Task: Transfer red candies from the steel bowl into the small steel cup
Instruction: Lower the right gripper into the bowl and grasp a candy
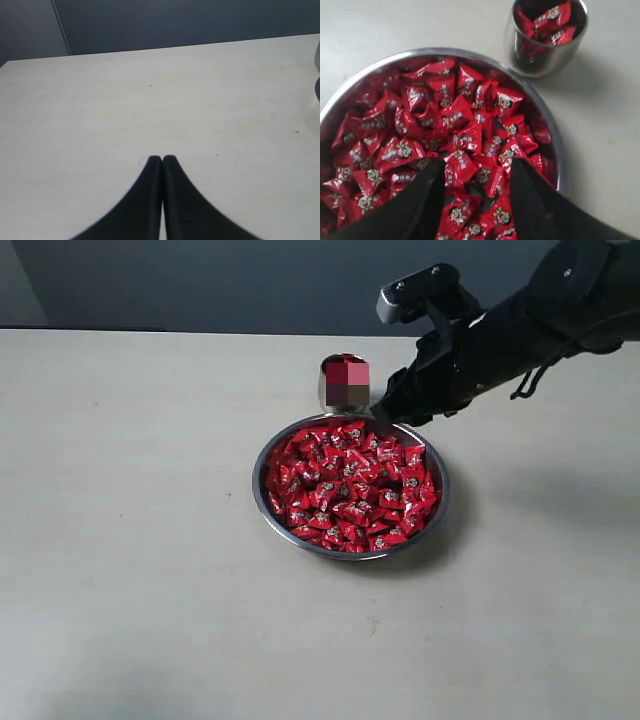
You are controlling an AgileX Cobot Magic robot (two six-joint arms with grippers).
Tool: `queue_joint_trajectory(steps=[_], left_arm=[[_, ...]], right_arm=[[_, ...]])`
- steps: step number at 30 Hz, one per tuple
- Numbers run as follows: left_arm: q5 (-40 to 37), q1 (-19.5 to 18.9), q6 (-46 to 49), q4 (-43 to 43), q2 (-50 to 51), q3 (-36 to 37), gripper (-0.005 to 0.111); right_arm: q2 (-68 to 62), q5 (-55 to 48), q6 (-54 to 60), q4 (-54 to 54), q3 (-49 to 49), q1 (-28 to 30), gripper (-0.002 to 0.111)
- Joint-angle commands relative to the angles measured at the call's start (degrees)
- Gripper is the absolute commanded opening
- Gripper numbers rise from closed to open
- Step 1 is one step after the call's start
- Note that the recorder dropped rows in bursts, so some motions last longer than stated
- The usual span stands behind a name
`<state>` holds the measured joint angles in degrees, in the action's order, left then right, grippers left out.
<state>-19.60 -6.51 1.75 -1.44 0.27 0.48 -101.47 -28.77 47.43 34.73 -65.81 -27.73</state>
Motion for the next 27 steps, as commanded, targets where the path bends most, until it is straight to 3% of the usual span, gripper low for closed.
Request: queue_joint_trajectory(steps=[1, 7, 12, 27], left_arm=[[0.30, 0.31, -0.07, -0.11, -0.27, -0.48, 0.000], [0.30, 0.31, -0.07, -0.11, -0.27, -0.48, 0.000], [0.30, 0.31, -0.07, -0.11, -0.27, -0.48, 0.000], [0.30, 0.31, -0.07, -0.11, -0.27, -0.48, 0.000]], right_arm=[[0.17, -0.53, 2.55, 0.33, 2.69, -3.02, 0.041], [-3.48, 1.12, 4.39, -0.21, 2.69, -9.57, 0.043], [-5.97, 6.61, 4.00, 0.44, 2.45, -9.67, 0.048], [-15.40, 4.90, 3.40, 1.60, -8.85, -9.56, 0.048]])
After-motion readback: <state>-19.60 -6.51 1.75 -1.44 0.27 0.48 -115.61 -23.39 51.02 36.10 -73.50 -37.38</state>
